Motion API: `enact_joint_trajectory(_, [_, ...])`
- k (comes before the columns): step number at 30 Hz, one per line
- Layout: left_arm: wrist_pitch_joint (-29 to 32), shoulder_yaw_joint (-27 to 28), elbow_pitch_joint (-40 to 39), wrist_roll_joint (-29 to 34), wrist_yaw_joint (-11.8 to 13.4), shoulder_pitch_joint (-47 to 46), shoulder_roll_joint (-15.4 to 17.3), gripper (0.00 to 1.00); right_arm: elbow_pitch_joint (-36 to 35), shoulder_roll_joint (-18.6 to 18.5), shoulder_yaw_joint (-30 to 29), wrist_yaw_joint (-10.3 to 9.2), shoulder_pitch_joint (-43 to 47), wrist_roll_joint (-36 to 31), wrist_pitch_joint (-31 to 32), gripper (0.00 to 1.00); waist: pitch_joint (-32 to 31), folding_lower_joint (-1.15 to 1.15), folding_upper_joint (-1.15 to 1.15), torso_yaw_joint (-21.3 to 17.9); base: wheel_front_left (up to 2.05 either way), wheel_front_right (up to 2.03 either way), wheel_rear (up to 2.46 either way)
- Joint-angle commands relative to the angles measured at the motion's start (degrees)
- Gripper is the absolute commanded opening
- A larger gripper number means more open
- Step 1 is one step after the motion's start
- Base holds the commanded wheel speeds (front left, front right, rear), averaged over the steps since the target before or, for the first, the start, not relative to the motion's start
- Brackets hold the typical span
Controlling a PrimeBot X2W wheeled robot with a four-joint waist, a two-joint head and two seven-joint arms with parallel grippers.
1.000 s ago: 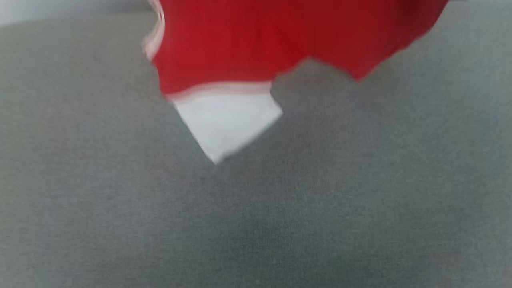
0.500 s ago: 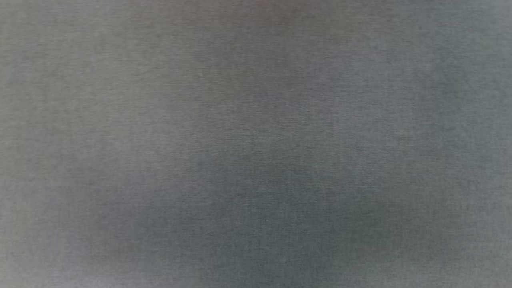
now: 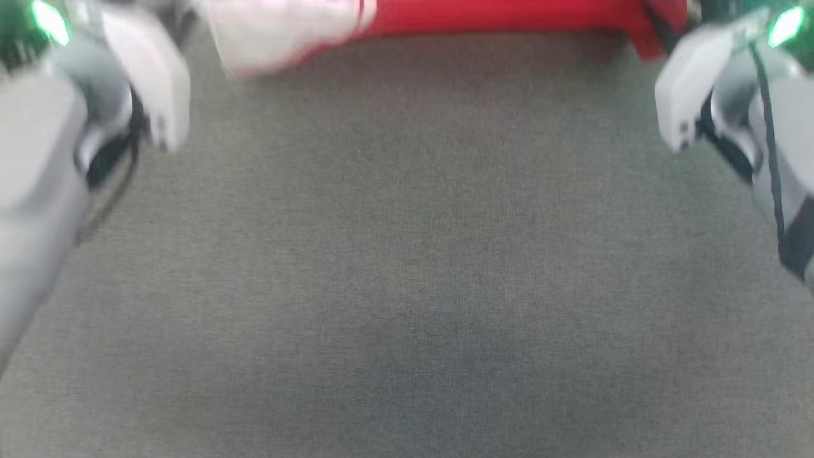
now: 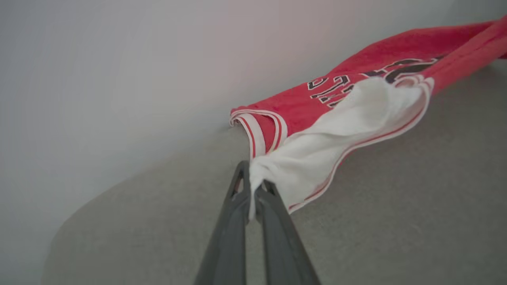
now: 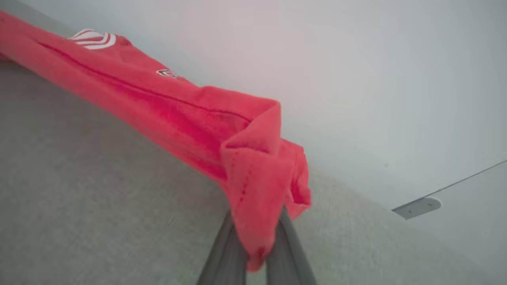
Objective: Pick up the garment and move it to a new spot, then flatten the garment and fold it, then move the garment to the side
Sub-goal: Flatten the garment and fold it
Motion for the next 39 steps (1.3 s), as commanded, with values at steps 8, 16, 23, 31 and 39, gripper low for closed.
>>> enact_joint_trajectory(8, [7.1, -1.4, -19.0, -10.5, 5.2, 24.4, 9.5, 0.0, -15.6, -10.1, 6.8, -0.14, 17.4, 13.2, 4.6, 0.0, -7.8, 0.0, 0.0, 1.5, 0.0, 0.0, 0.0])
enact_joint_trajectory(16, [8.3, -1.9, -39.1, -15.8, 17.1, 41.4, 16.9, 0.0, -26.7, -17.7, 9.1, -0.14, 29.1, 19.1, 6.1, 0.0, -10.6, 0.0, 0.0, 1.7, 0.0, 0.0, 0.0])
enact_joint_trajectory(23, [8.8, -3.2, -53.1, -18.9, 25.9, 52.6, 22.1, 0.0, -34.2, -22.3, 7.8, -0.14, 39.0, 22.0, 6.4, 0.0, -11.6, 0.0, 0.0, 1.8, 0.0, 0.0, 0.0])
enact_joint_trajectory(31, [9.3, -4.4, -61.3, -23.3, 32.8, 61.5, 24.8, 0.0, -40.8, -25.9, 6.9, -0.14, 49.6, 22.3, 6.2, 0.0, -11.8, 0.0, 0.0, 1.5, 0.0, 0.0, 0.0])
enact_joint_trajectory(39, [9.8, -4.0, -65.5, -22.4, 35.3, 62.1, 27.6, 0.0, -43.3, -25.8, 2.7, -0.14, 54.2, 22.6, 5.3, 0.0, -11.9, 0.0, 0.0, 0.2, 0.0, 0.0, 0.0])
